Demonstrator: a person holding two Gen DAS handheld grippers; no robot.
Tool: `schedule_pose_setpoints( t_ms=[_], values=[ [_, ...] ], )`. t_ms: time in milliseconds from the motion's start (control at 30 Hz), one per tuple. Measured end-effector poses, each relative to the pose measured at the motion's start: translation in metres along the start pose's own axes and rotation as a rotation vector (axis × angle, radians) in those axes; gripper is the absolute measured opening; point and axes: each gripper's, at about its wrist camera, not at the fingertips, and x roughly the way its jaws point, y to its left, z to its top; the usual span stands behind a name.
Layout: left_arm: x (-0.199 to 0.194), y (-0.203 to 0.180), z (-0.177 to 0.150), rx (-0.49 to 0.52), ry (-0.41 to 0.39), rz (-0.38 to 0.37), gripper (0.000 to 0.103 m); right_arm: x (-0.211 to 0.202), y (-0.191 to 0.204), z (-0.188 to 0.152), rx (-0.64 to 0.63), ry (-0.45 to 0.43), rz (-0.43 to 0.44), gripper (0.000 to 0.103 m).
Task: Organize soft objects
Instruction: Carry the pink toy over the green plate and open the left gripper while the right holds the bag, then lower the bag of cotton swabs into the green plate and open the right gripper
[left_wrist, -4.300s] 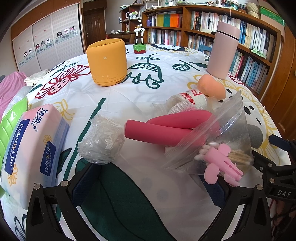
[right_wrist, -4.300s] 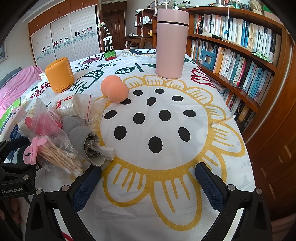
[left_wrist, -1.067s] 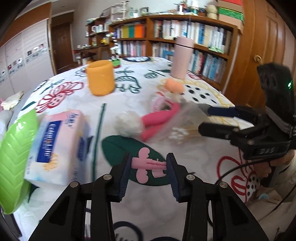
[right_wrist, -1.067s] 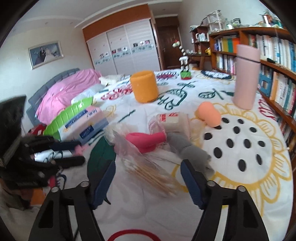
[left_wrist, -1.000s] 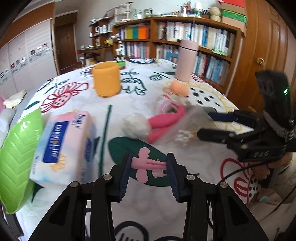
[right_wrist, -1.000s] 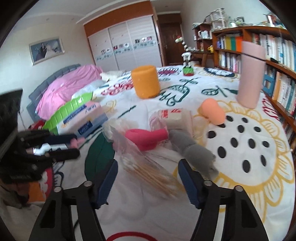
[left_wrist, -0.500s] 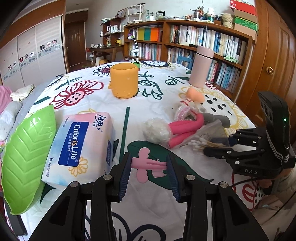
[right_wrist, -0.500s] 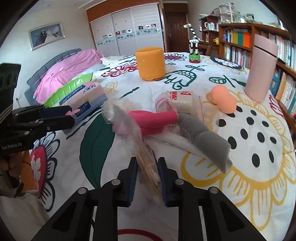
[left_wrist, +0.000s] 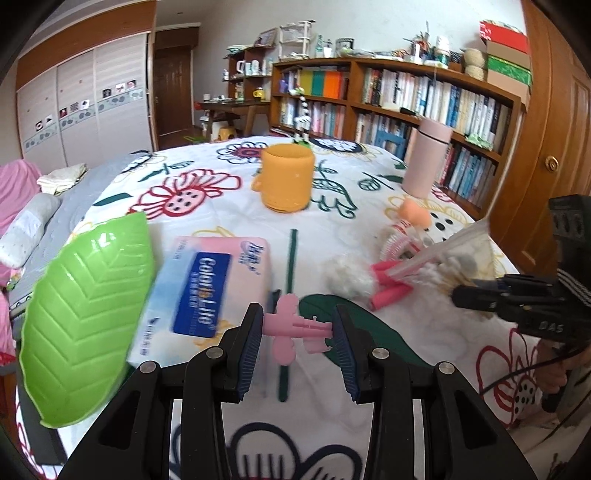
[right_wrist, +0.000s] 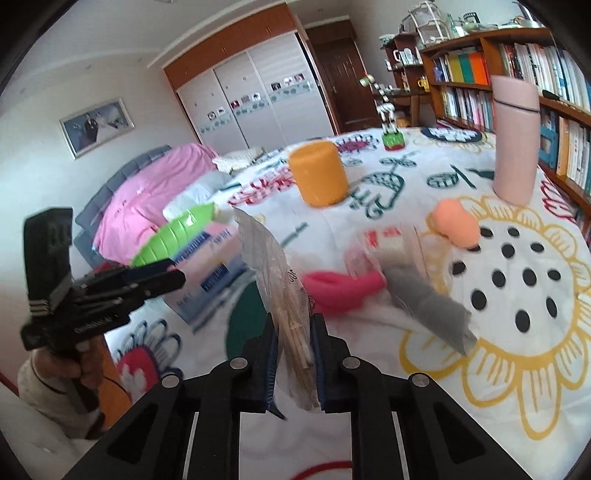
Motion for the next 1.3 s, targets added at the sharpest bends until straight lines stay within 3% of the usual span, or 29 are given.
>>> schedule_pose_setpoints(
  t_ms=[667,967,1000,1067,1133,1300],
  values=[
    [-0.029,0.121,-0.010,-0.215,-0.044,0.241,0.040,0.047,0.065,0.054,-0.069,-0.035,0.105,0.018],
    [-0.028,0.155,-0.024,-0.267,-0.011,0.277,0.041,0.079,0.102,0.070,-0.112,-0.011,0.160,0.018],
    [-0.027,0.157,-0.023,-0.272,-0.005,0.276,0.042,0.083,0.106,0.072,-0.114,-0.005,0.167,0.018],
    [-0.028,0.164,-0.026,-0.294,0.004,0.273,0.063,0.089,0.114,0.074,-0.121,0.004,0.180,0.018],
    [-0.030,0.168,-0.026,-0.306,-0.004,0.284,0.071,0.094,0.122,0.077,-0.130,0.008,0.190,0.018],
    [-0.037,0.173,-0.030,-0.307,-0.008,0.299,0.071,0.109,0.144,0.084,-0.152,0.022,0.215,0.018]
  ],
)
